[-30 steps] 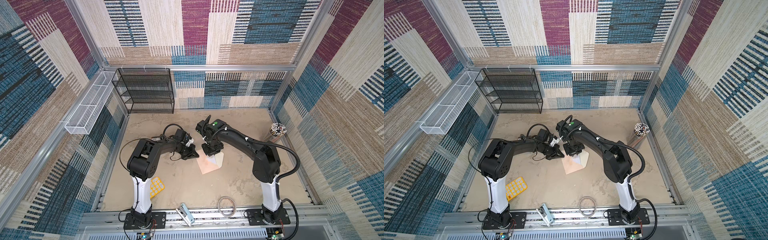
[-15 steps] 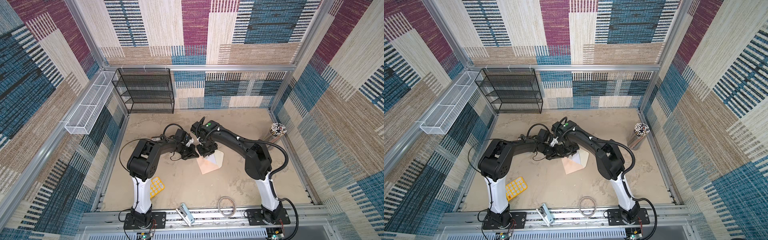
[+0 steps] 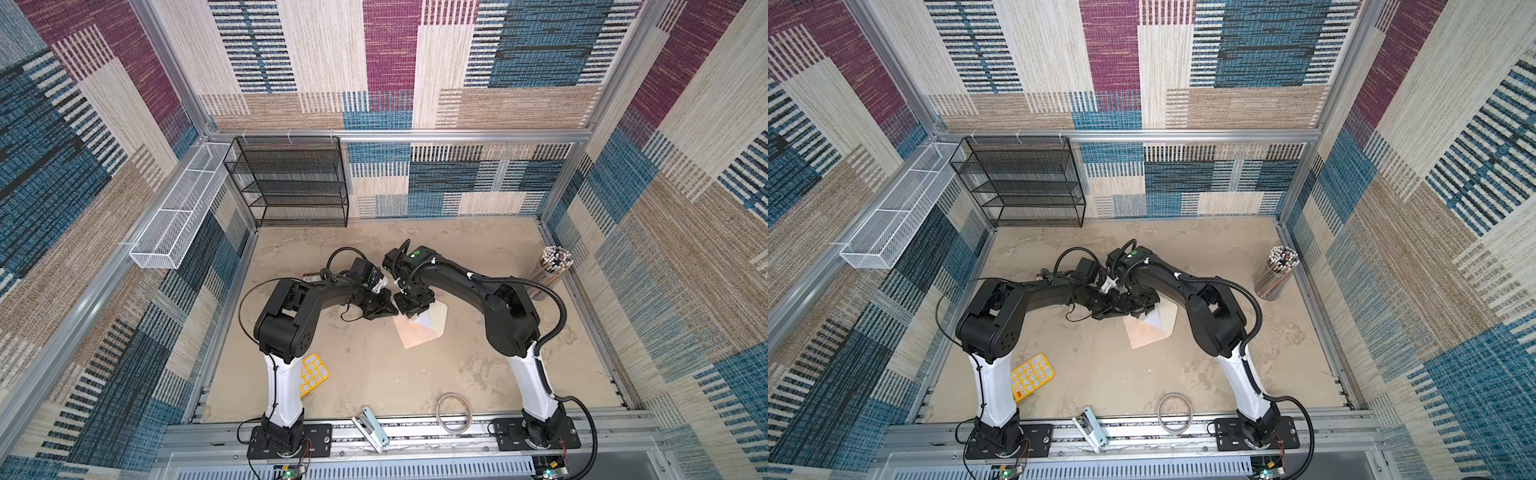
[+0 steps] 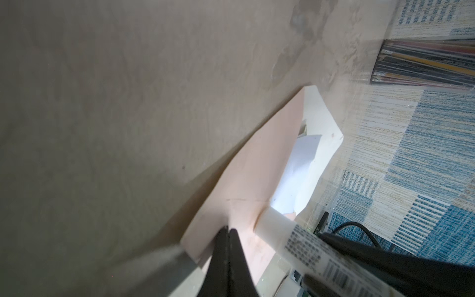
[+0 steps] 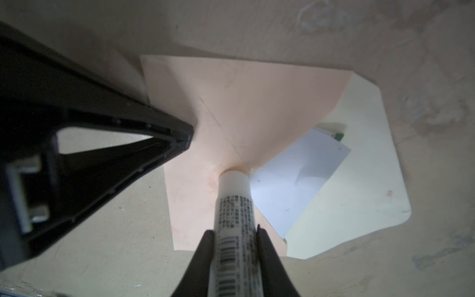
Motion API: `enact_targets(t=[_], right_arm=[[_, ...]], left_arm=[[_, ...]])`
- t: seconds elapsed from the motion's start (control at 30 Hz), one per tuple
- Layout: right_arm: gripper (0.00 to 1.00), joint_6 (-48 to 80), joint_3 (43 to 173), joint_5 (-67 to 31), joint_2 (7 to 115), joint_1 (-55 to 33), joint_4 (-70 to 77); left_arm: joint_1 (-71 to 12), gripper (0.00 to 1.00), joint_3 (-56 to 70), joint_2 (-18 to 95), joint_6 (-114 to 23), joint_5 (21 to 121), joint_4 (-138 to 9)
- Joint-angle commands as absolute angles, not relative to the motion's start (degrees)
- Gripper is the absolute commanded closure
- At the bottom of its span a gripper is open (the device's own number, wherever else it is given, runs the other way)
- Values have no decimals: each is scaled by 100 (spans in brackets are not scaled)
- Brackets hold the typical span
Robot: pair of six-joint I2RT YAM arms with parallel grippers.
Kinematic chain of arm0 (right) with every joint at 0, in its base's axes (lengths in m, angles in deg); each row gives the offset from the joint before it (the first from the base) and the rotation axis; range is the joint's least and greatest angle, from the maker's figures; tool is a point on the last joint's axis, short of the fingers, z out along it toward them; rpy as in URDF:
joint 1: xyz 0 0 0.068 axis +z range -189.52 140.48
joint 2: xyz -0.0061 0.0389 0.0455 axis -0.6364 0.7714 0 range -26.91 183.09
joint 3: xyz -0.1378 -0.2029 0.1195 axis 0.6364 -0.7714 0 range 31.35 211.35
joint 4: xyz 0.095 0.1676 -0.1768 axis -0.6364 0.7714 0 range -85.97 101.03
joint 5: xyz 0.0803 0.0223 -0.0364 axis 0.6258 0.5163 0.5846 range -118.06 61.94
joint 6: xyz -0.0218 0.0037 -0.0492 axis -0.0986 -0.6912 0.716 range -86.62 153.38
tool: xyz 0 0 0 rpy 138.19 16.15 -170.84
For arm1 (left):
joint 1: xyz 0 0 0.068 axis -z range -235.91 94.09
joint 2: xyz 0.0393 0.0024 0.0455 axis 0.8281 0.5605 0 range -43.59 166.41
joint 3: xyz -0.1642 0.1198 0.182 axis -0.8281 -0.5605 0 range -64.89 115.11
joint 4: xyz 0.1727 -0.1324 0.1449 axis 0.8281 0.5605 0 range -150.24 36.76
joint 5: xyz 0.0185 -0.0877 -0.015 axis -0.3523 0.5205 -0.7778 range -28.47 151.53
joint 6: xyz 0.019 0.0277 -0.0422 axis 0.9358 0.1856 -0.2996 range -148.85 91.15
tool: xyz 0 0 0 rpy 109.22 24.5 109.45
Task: Place the letter into the envelope and seal it
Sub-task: 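Keep rubbing the white glue stick tip along the pink flap with the right gripper, then lift the glue stick off the envelope with the right gripper while the left gripper rises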
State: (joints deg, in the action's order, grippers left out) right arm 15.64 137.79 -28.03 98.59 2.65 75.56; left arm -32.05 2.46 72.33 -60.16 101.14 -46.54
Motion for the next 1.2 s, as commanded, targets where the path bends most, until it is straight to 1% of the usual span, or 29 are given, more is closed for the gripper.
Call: enact_targets(t=[0.0,0.43,0.83,1.03,1.07,1.17], right_arm=[[100,1558,13635,-2999,9868,233,7557],[100,1550,13682,-2640,9181,239,7637],[100,1562,13391,-2393,8498,182,7445],[100,1493,13022,-2274,7949,-19,6912],[100,1484,12914,-2254,7837,-47,6777],[100,1459,12584,-2202,7478,-123,6328]], left_arm=[[-3216,100,195,7355,-5803,9224,-3976],[-3218,100,387,7539,-5686,9125,-3759],[-3216,100,490,7547,-5678,9060,-3619],[-3196,100,472,7246,-5791,9422,-3905],[-3192,99,516,7169,-5803,9653,-3921],[-3144,94,626,6925,-5812,9843,-3915]])
